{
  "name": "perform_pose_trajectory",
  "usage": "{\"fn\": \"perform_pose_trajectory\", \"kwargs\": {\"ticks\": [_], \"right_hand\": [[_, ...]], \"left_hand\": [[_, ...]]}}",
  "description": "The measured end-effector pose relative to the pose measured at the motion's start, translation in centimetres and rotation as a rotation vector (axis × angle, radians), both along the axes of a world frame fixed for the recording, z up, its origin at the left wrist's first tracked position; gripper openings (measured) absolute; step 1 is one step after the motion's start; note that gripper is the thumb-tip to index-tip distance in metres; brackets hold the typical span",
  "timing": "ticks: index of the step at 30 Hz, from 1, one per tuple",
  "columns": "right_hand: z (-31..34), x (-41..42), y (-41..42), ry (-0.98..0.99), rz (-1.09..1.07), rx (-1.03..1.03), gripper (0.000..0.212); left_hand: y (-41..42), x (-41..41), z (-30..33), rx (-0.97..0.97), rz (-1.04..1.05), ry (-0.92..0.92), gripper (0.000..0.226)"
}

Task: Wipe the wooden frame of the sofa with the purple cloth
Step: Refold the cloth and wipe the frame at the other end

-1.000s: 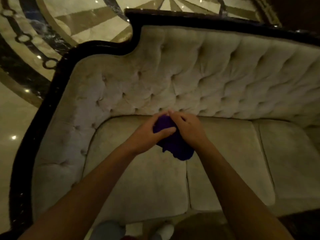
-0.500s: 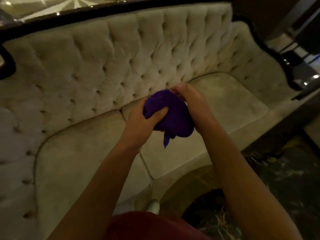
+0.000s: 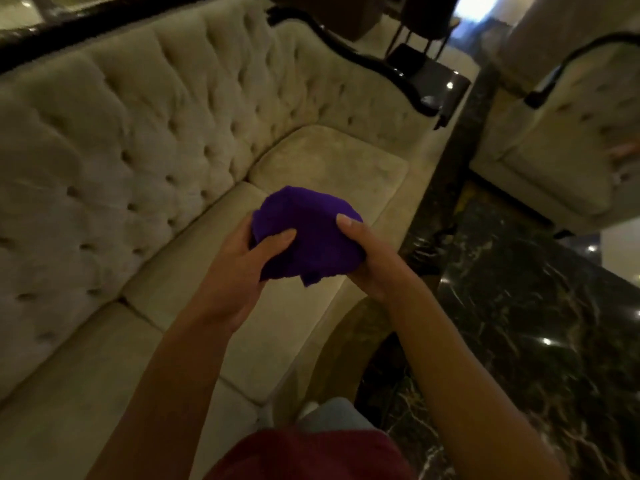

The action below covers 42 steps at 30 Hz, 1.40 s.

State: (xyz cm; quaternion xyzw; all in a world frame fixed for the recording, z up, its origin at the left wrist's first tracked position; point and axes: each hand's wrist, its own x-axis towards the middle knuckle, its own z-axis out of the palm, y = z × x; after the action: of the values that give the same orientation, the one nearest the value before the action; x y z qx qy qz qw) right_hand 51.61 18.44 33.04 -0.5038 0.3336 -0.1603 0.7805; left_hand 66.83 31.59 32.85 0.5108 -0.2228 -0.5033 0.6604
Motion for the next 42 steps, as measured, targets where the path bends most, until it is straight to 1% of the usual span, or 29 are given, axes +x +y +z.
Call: {"fn": "perform_pose_trajectory", "kwargs": {"ticks": [2, 5, 7, 9, 12, 13, 15, 18, 19, 20, 21, 23, 25, 27, 29, 30, 32, 35, 37, 40, 42], "right_hand": [[-0.2, -1.5, -1.6, 0.025, -0.11, -0.018, 0.07], [-1.3, -3.9, -4.7, 0.021, -0.267, -0.022, 0.061], [-2.0, -5.4, -7.4, -0.015, -0.333, 0.012, 0.055], [-2.7, -6.8, -10.8, -0.045, -0.382, 0.042, 0.057], [-3.3, -9.8, -16.7, -0.025, -0.439, 0.063, 0.072], [-3.2, -11.1, -18.7, 0.009, -0.426, 0.045, 0.076], [-2.5, -13.6, -22.4, 0.114, -0.308, -0.064, 0.08], [-0.5, -16.7, -28.5, 0.228, -0.01, -0.276, 0.067], [0.1, -17.3, -30.6, 0.248, 0.039, -0.326, 0.064], [0.6, -17.7, -32.6, 0.263, 0.045, -0.367, 0.062], [1.0, -17.9, -34.4, 0.272, 0.028, -0.405, 0.059], [1.2, -18.3, -38.0, 0.26, -0.051, -0.449, 0.053], [0.8, -18.4, -41.6, 0.225, -0.134, -0.454, 0.057], [0.1, -18.0, -45.1, 0.198, -0.183, -0.439, 0.062], [-0.7, -17.4, -49.0, 0.174, -0.2, -0.403, 0.058], [-1.2, -17.1, -51.0, 0.167, -0.202, -0.382, 0.055], [-2.1, -16.2, -55.2, 0.169, -0.194, -0.365, 0.051], [-2.9, -14.3, -61.4, 0.198, -0.224, -0.323, 0.049], [-3.3, -12.9, -65.5, 0.245, -0.286, -0.291, 0.05], [-4.2, -10.7, -71.1, 0.368, -0.471, -0.263, 0.046], [-4.8, -8.8, -74.2, 0.425, -0.579, -0.196, 0.037]], "left_hand": [[-2.6, -0.7, 0.0, 0.071, -0.038, -0.142, 0.042], [-6.8, -1.8, -0.6, 0.146, -0.093, -0.31, 0.029], [-9.8, -2.8, -1.2, 0.167, -0.119, -0.381, 0.029], [-13.2, -3.8, -1.9, 0.173, -0.123, -0.425, 0.036], [-18.9, -5.5, -2.8, 0.188, -0.102, -0.435, 0.058], [-21.1, -6.1, -3.0, 0.191, -0.088, -0.456, 0.064], [-25.4, -7.4, -2.5, 0.194, -0.09, -0.538, 0.069], [-32.6, -10.7, -1.6, 0.16, -0.192, -0.709, 0.074], [-34.9, -11.9, -1.4, 0.139, -0.238, -0.714, 0.076], [-37.1, -12.9, -1.4, 0.125, -0.27, -0.66, 0.077], [-39.0, -13.9, -1.5, 0.125, -0.28, -0.564, 0.077], [-42.3, -15.2, -1.8, 0.139, -0.273, -0.401, 0.072], [-45.5, -15.5, -2.4, 0.161, -0.303, -0.296, 0.063], [-48.7, -14.9, -3.2, 0.152, -0.381, -0.224, 0.049], [-52.1, -13.9, -4.1, 0.133, -0.464, -0.161, 0.034], [-53.9, -13.3, -4.5, 0.134, -0.497, -0.118, 0.031], [-58.1, -12.2, -5.7, 0.142, -0.54, -0.058, 0.032], [-65.1, -10.8, -6.9, 0.167, -0.559, -0.033, 0.029], [-69.7, -9.8, -7.4, 0.186, -0.511, -0.036, 0.03], [-76.2, -8.4, -8.2, 0.247, -0.354, -0.093, 0.037], [-80.2, -7.8, -9.1, 0.329, -0.214, -0.198, 0.043]]}}
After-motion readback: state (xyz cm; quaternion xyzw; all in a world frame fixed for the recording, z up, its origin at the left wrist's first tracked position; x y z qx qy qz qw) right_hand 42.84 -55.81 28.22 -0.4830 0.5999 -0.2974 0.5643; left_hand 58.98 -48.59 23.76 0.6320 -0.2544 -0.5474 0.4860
